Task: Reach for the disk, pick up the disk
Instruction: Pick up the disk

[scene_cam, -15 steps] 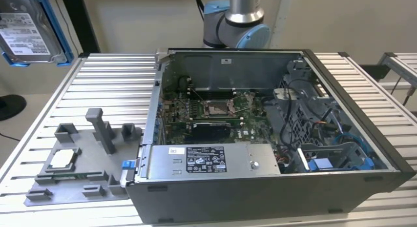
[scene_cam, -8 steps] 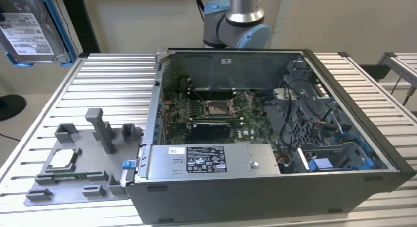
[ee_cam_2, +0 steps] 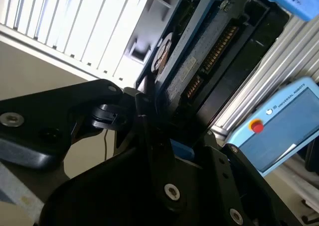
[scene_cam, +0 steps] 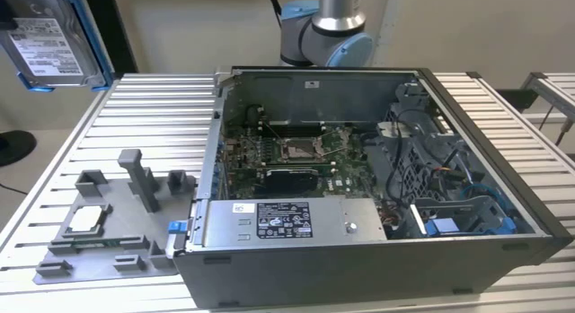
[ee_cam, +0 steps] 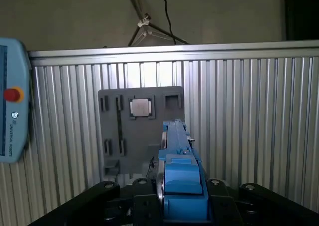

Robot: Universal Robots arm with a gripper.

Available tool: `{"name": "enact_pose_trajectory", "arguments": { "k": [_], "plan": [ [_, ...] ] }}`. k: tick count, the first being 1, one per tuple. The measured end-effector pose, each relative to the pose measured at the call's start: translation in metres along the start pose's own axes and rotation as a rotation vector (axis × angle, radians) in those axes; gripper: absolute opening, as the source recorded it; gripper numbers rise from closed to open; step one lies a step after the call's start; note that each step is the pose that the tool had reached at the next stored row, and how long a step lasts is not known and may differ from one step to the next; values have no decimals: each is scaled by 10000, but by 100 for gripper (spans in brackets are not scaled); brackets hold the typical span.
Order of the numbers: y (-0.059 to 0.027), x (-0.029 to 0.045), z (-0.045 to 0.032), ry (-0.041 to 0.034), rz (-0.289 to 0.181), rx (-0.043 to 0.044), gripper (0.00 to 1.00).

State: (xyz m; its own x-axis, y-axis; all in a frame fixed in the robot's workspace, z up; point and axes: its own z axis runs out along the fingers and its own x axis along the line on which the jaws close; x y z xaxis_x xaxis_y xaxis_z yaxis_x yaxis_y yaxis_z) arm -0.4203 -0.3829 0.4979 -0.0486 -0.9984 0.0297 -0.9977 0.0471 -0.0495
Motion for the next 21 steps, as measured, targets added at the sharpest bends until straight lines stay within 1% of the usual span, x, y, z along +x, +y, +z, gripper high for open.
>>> {"name": "enact_pose_trajectory", "arguments": {
  "k": [13, 21],
  "plan": [
    [-128, -6, 6, 0, 0, 0, 0],
    [-270, -13, 13, 1, 0, 0, 0]
  ]
}}
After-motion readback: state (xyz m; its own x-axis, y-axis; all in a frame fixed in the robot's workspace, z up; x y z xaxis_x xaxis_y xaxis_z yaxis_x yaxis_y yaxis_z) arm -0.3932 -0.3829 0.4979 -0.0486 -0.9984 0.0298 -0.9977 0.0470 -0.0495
